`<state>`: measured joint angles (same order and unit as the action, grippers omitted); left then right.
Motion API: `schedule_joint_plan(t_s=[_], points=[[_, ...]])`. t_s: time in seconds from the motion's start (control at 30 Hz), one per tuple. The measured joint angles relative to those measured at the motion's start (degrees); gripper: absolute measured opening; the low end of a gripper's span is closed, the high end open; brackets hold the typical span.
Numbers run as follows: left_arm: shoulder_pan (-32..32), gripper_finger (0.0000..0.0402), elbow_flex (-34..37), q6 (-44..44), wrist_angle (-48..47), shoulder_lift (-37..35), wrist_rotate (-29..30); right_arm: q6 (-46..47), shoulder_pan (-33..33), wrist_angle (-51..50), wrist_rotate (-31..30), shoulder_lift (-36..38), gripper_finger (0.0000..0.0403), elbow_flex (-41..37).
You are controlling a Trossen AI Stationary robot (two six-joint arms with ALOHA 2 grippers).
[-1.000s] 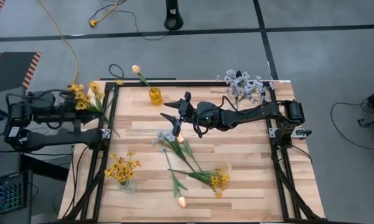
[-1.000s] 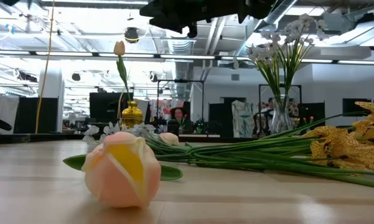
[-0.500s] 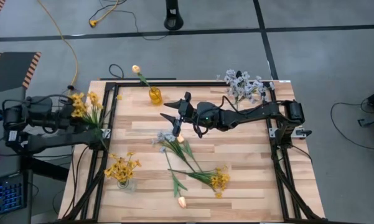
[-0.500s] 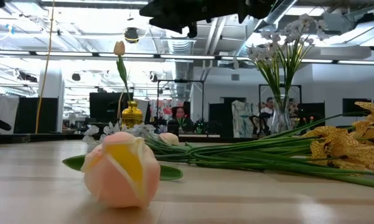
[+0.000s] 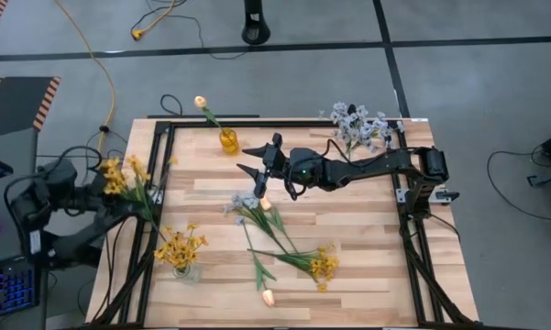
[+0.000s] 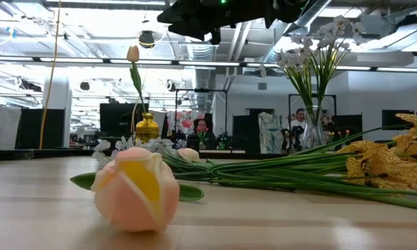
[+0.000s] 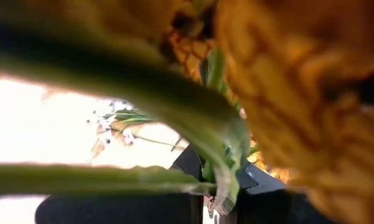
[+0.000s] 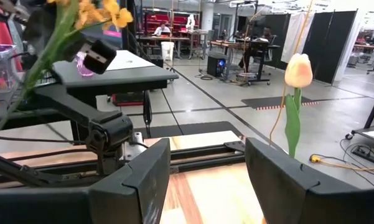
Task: Sort flowers into vase by color
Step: Put the top yellow flowers into the bottom transparent vase
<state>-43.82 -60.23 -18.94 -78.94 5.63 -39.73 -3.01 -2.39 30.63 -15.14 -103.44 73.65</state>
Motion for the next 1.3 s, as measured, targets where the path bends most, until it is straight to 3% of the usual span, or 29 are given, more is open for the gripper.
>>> schedule_joint_plan(t_s=[0.2, 0.37, 1.0, 1.3], points=[[-9.5, 0.0006, -2.1, 8.3, -10.1, -1.0, -5.3, 0.0, -0.2, 0.1, 0.0, 0.0, 0.0234, 0.0], [-14.2, 0.0006, -4.4, 13.9, -11.0, -1.0, -11.0, 0.1, -0.3, 0.3, 0.0, 0.0, 0.0234, 0.0], [-19.7, 0.0006, -4.3, 15.7, -11.1, -1.0, -21.4, 0.1, -0.3, 0.2, 0.0, 0.0, 0.0234, 0.0], [-20.5, 0.0006, -4.3, 13.2, -11.1, -1.0, -21.5, 0.1, -0.3, 0.2, 0.0, 0.0, 0.0234, 0.0]])
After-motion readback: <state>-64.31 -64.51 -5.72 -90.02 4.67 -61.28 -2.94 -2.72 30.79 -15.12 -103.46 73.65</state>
